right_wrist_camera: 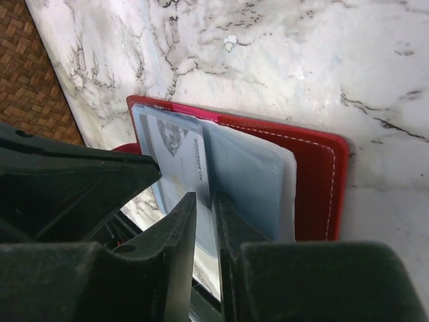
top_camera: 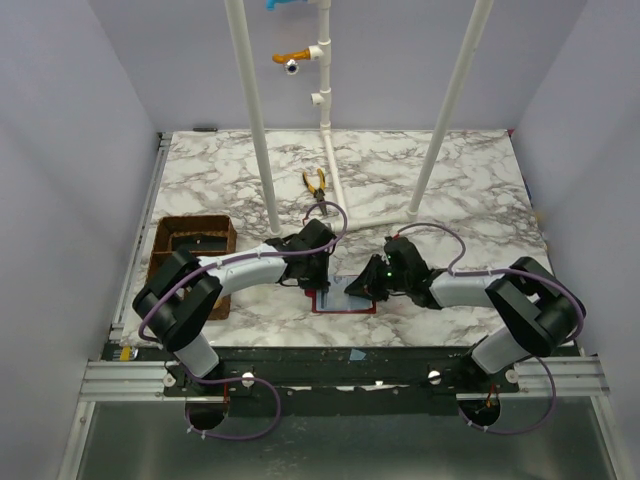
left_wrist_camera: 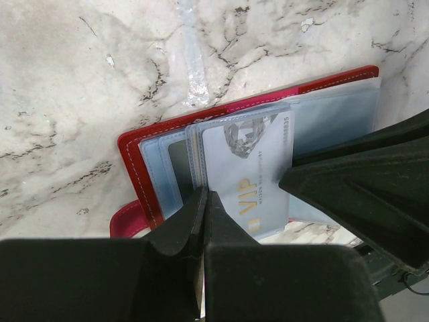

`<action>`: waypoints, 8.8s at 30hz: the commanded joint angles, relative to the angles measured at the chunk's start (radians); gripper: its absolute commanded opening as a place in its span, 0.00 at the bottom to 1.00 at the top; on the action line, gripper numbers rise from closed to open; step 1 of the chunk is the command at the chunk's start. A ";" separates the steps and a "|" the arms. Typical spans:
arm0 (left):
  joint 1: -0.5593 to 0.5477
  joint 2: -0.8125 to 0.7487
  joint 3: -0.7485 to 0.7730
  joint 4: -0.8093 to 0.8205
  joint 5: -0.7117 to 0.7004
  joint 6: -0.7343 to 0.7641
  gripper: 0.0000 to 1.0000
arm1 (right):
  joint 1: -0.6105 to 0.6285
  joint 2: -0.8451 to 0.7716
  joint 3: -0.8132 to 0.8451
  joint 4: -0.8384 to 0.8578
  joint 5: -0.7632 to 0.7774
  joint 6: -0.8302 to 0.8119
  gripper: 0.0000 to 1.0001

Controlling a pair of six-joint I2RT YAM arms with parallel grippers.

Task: Take the credit cards out of the card holder
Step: Remove the credit card from the card holder, then place the credit card in the storage box.

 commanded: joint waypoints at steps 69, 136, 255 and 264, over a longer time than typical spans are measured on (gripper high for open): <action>0.019 0.049 -0.071 -0.053 -0.054 -0.046 0.00 | -0.135 -0.152 -0.231 0.149 -0.044 -0.018 0.01; 0.199 -0.366 -0.218 0.417 0.544 -0.373 0.75 | -0.162 -0.403 -0.024 0.122 -0.350 0.214 0.01; 1.296 -0.480 0.042 -0.525 -0.247 0.098 0.38 | -0.251 0.074 0.580 -0.644 0.006 -0.305 1.00; 1.297 -0.540 0.035 -0.518 -0.203 0.122 0.84 | -0.252 0.077 0.581 -0.639 -0.009 -0.293 1.00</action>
